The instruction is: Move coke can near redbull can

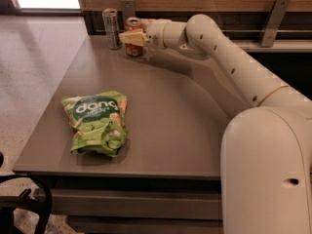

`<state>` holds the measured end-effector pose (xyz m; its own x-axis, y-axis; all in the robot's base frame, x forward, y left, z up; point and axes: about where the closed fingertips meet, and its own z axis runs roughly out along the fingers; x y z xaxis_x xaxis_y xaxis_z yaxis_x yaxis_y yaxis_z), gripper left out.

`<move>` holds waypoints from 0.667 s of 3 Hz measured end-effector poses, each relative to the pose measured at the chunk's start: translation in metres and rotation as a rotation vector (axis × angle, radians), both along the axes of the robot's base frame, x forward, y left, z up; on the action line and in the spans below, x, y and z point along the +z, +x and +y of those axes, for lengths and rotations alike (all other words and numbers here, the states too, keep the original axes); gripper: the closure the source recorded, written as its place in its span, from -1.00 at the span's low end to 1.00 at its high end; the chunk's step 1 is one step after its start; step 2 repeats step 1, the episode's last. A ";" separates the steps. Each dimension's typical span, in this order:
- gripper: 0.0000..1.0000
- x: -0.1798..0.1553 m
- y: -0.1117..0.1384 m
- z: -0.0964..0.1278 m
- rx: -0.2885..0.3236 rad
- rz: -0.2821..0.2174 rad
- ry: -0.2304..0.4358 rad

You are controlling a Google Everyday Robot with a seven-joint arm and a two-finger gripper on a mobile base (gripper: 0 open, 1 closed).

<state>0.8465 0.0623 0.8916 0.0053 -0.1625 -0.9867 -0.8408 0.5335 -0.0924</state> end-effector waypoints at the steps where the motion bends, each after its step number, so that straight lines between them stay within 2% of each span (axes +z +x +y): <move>1: -1.00 0.000 0.000 0.001 0.002 0.001 0.000; 2: -1.00 0.000 0.000 0.001 0.002 0.001 0.000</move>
Offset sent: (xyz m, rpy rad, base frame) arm 0.0000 0.0000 0.0000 0.0000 0.0000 0.0000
